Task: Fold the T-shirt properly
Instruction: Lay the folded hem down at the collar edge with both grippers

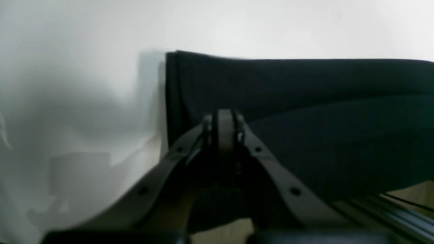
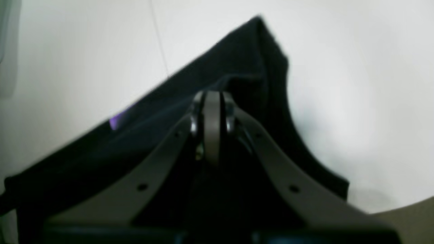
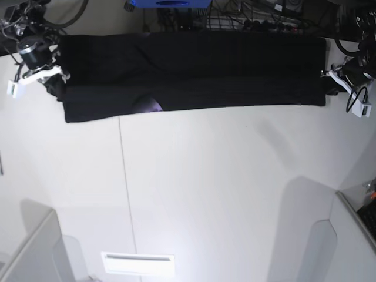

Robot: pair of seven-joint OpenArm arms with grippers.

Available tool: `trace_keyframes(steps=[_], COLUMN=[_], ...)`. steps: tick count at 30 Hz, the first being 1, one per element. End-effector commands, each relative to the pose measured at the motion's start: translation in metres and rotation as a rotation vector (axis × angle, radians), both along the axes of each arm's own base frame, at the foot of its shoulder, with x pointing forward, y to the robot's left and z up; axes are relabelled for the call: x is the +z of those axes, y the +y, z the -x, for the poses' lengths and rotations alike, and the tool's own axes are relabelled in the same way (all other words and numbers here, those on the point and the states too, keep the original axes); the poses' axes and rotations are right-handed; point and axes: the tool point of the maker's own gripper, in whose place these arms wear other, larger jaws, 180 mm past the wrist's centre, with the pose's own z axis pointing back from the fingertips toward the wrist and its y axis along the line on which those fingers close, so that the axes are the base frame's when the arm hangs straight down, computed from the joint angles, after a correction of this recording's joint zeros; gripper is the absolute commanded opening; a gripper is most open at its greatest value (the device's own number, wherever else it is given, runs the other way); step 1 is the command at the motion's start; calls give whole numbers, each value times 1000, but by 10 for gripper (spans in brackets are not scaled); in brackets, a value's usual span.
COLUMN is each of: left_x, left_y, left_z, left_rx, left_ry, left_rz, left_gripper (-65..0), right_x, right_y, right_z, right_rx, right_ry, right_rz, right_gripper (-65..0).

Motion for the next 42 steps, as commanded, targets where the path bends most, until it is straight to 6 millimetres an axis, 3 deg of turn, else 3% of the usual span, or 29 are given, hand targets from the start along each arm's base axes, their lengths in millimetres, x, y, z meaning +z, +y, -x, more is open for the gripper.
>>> trace_keyframes(steps=[1, 14, 23, 35, 36, 37, 38, 42], left_x=[10, 1, -8, -8, -9, -8, -9, -9], left_y=[3, 0, 0, 1, 1, 1, 2, 3], left_z=[-6, 7, 25, 26, 27, 27, 27, 27], left_rx=[-13, -13, -13, -9, -9, -8, -6, 1], left_ry=[-30, 9, 60, 64, 66, 65, 66, 63], left_rz=[-17, -8, -5, -7, -7, -7, -7, -7], left_gripper=[-650, -650, -650, -650, -650, -650, -625, -403], right_x=[7, -6, -8, -28, -28, -29, -29, -31], right_y=[-2, 4, 5, -2, -2, -2, -2, -1], right_z=[0, 26, 29, 41, 41, 43, 44, 47], right_rx=[9, 56, 61, 30, 30, 30, 30, 12], right_ry=[-19, 48, 59, 120, 120, 126, 128, 130], right_rz=[11, 15, 14, -13, -13, -13, -13, -24], right_gripper=[-650, -650, -650, -650, -641, -590, -540, -392])
